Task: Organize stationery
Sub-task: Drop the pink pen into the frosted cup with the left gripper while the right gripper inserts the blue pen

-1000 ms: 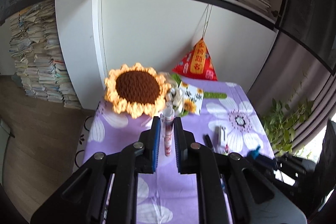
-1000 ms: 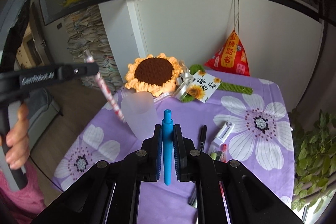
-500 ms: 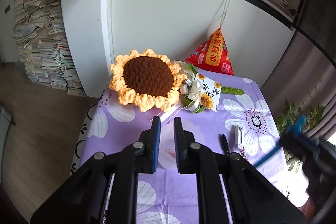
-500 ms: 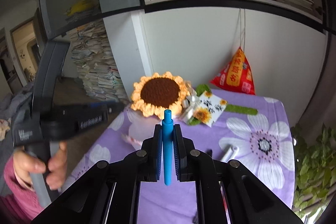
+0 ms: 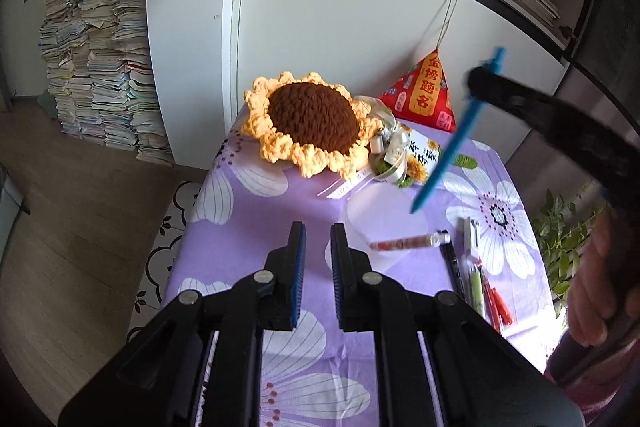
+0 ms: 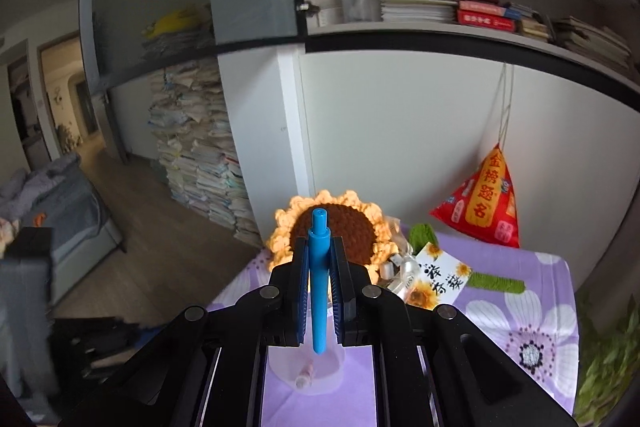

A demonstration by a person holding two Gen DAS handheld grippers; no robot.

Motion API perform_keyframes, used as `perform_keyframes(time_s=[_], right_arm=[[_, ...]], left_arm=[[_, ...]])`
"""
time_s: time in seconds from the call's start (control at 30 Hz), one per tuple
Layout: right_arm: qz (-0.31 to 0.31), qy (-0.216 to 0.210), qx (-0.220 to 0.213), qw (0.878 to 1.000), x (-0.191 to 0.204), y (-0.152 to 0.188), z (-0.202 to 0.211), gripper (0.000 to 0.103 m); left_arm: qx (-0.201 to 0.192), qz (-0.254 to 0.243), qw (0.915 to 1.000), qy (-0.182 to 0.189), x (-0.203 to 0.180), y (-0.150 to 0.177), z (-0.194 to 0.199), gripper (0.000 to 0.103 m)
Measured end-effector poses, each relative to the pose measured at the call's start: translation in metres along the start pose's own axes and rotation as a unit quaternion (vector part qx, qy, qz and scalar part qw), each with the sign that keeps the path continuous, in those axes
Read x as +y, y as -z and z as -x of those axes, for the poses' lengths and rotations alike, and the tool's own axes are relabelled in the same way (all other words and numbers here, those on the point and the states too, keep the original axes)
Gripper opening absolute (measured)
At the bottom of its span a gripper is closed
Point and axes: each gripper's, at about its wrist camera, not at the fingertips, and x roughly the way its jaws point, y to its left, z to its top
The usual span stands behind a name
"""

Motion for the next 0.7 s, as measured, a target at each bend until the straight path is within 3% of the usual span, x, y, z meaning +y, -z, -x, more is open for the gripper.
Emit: perform_keyframes(time_s=[0.23,0.7], right_arm=[[-0.006,0.004,0.044,0.999,-0.005,0.017,-0.033,0.011],[-0.043,-0.022,0.133,0.990,-0.017,0.044,-0.068,0.011]], left_arm=[[-0.010,-0.025,0.9996,-0.002,-0.003,0.013,-0.002,0.010],[0.015,-0.038,0.9991,0.013,-0.013,0.028,-0.011,0.010]])
